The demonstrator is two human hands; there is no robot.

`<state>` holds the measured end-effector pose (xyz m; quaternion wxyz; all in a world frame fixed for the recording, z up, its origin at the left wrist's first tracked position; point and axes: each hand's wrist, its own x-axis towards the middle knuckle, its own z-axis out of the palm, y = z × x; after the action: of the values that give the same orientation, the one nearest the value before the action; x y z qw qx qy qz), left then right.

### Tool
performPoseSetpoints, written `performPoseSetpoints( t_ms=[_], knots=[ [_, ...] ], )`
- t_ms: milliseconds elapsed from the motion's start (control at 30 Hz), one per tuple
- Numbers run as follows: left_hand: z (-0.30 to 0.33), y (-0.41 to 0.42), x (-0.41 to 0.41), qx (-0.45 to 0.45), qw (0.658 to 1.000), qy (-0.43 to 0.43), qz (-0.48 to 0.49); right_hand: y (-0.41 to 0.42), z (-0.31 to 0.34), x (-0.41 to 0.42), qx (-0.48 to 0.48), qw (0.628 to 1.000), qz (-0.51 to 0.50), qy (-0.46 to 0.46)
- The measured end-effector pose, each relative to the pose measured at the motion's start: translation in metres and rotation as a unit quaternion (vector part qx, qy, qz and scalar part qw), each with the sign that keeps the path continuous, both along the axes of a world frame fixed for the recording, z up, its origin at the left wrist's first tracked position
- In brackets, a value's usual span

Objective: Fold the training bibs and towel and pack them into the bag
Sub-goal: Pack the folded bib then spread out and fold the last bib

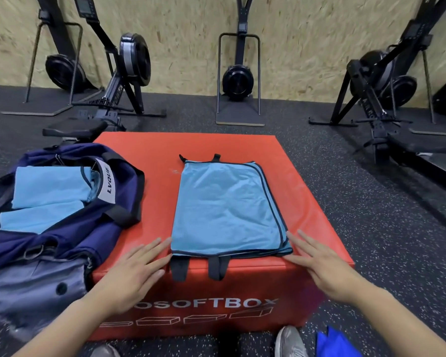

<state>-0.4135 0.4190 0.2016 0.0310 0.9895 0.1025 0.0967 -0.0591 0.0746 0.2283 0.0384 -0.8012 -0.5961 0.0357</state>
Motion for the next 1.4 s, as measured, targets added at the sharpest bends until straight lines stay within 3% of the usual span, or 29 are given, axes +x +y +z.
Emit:
performPoseSetpoints(
  t_ms=[200,367,567,733,933,1100,1267,1400],
  knots=[
    [0.013,0.003,0.012,0.018,0.999,0.001,-0.045,0.021,-0.002,0.005,0.016,0.999,0.032,-0.012],
    [0.016,0.005,0.021,-0.033,0.997,-0.005,-0.065,0.031,-0.01,0.01,0.047,0.998,0.046,0.007],
    [0.018,0.008,0.016,-0.135,0.988,-0.045,-0.061,0.024,0.006,-0.003,0.122,0.985,-0.008,0.123],
    [0.04,-0.015,-0.005,-0.278,0.954,-0.112,-0.013,0.011,0.044,-0.031,0.169,0.942,-0.02,0.288],
    [0.088,-0.05,-0.031,-0.398,0.903,-0.16,0.021,-0.013,0.084,-0.059,0.217,0.887,-0.051,0.404],
    [0.133,-0.074,-0.044,-0.437,0.877,-0.199,0.021,-0.014,0.106,-0.066,0.282,0.845,-0.049,0.451],
    [0.158,-0.066,-0.024,-0.459,0.849,-0.256,0.044,0.017,0.12,-0.06,0.374,0.762,-0.062,0.525],
    [0.147,-0.019,0.027,-0.484,0.835,-0.251,0.074,0.066,0.119,-0.03,0.368,0.752,-0.137,0.53]
  ],
)
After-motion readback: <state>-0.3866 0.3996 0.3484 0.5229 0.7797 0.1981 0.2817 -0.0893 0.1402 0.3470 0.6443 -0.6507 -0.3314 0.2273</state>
